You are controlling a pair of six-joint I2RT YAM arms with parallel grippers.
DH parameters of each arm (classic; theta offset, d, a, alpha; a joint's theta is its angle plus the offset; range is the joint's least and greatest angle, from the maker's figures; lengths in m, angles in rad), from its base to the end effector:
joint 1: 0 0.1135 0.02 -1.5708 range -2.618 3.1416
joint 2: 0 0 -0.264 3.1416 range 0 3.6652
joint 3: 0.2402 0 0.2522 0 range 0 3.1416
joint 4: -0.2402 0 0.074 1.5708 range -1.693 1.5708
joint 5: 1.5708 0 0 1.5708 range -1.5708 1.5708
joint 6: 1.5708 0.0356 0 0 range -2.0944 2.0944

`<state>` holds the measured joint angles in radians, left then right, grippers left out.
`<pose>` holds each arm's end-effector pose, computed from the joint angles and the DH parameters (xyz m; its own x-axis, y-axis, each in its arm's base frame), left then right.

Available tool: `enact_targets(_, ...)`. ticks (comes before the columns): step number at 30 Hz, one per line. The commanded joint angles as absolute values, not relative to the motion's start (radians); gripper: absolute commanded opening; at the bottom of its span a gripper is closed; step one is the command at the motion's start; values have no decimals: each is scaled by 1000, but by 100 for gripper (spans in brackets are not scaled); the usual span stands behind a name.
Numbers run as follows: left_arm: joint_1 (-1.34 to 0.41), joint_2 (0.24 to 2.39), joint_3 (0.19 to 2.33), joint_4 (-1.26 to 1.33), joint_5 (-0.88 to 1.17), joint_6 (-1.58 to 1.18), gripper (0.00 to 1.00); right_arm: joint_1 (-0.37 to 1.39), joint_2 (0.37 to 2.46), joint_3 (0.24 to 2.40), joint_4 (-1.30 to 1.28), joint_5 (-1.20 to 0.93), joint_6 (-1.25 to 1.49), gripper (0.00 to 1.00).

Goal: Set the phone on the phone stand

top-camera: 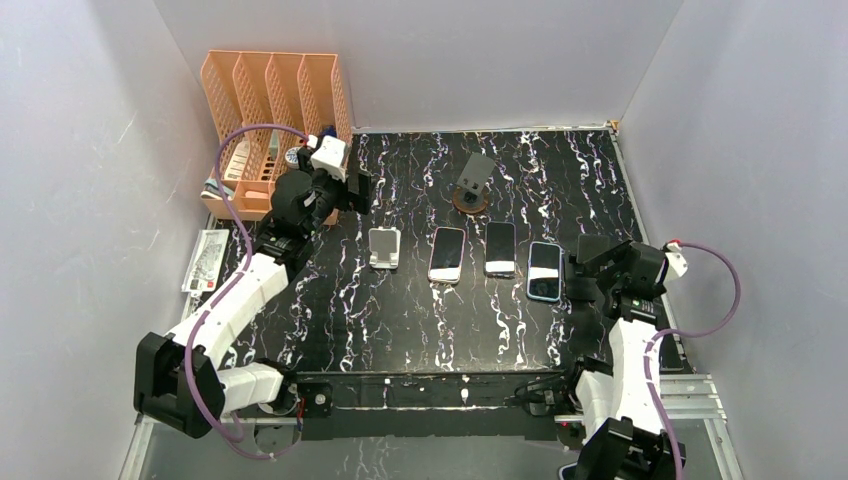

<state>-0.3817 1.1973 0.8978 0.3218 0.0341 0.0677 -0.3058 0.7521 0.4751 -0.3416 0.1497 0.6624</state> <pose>0.2640 -0.1073 0.3468 0.0480 0.0536 -0.9974 0.4016 0.9133 0.0684 0.1588 -0.0557 0.2213 -0.1817 0.6951 -0.6956 0.6662 0.6073 0.4329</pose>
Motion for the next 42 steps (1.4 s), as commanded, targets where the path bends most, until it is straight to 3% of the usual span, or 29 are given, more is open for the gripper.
enact_targets(1,-396,1160,881,343,14,92,98,-308,740,487,-291,246,697,88)
enact_targets(17,-413,1175,871,350,-37,105,98,-308,756,365,-192,166,772,87)
enact_targets(28,-414,1187,867,357,-42,101,98,-308,707,201,135,-55,842,75)
enact_targets(33,-416,1187,864,362,-48,101,98,-308,690,142,293,-171,861,52)
enact_targets(38,-420,1187,859,366,-53,101,98,-308,676,130,340,-212,847,15)
enact_targets(41,-423,1186,856,370,-57,101,98,-308,667,123,363,-218,831,1)
enact_targets(42,-423,1186,854,371,-57,101,98,-308,664,117,380,-219,825,1)
